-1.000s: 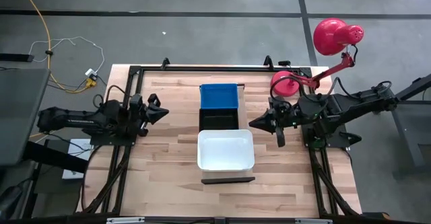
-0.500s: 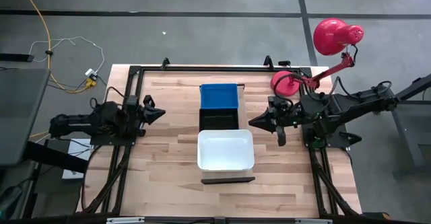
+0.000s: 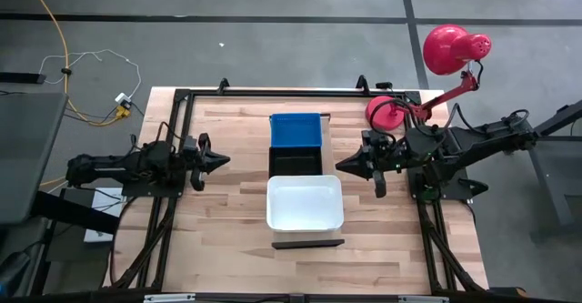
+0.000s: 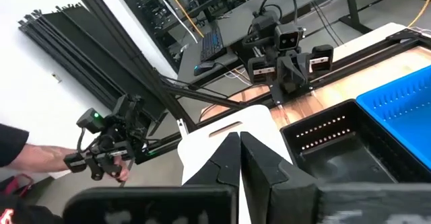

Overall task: Stack baskets on shelf by color
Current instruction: Return to Home Position

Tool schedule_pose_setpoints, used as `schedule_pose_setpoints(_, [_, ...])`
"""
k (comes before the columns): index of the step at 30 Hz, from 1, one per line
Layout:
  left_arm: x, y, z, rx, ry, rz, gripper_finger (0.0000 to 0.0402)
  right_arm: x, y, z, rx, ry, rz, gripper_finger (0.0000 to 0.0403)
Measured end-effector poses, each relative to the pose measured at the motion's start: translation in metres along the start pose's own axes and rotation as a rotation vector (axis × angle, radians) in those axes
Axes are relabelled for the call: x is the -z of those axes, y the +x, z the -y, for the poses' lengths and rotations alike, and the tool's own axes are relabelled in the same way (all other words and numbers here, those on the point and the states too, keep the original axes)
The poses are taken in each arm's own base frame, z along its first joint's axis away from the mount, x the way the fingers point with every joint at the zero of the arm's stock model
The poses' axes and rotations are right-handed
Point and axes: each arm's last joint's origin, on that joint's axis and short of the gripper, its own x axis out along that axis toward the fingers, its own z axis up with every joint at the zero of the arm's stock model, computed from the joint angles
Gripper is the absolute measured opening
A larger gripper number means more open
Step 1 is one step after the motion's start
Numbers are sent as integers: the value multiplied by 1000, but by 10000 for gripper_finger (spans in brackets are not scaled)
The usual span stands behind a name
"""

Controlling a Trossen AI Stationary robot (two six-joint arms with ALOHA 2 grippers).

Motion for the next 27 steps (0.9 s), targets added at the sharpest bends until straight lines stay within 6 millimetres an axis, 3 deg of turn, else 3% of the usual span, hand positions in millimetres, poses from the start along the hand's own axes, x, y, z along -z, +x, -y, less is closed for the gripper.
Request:
schedule_pose_setpoints(7, [4, 3, 1, 38, 35, -59, 0, 1, 0, -2, -41, -79, -21, 0])
schedule_pose_setpoints(15, [9, 6, -2, 9, 206, -116, 1, 4, -2, -1, -36, -138, -53, 0])
schedule_pose_setpoints(21, [9, 7, -2, 2, 119, -121, 0, 7, -20, 3, -3, -123, -125, 0])
schedule_pose_setpoints(25, [9, 7, -2, 1, 99, -120, 1, 5, -36, 5, -28, -146, -75, 0])
schedule_pose_setpoints(27, [9, 7, -2, 1, 99, -120, 0, 15, -42, 12, -39, -167, -47, 0])
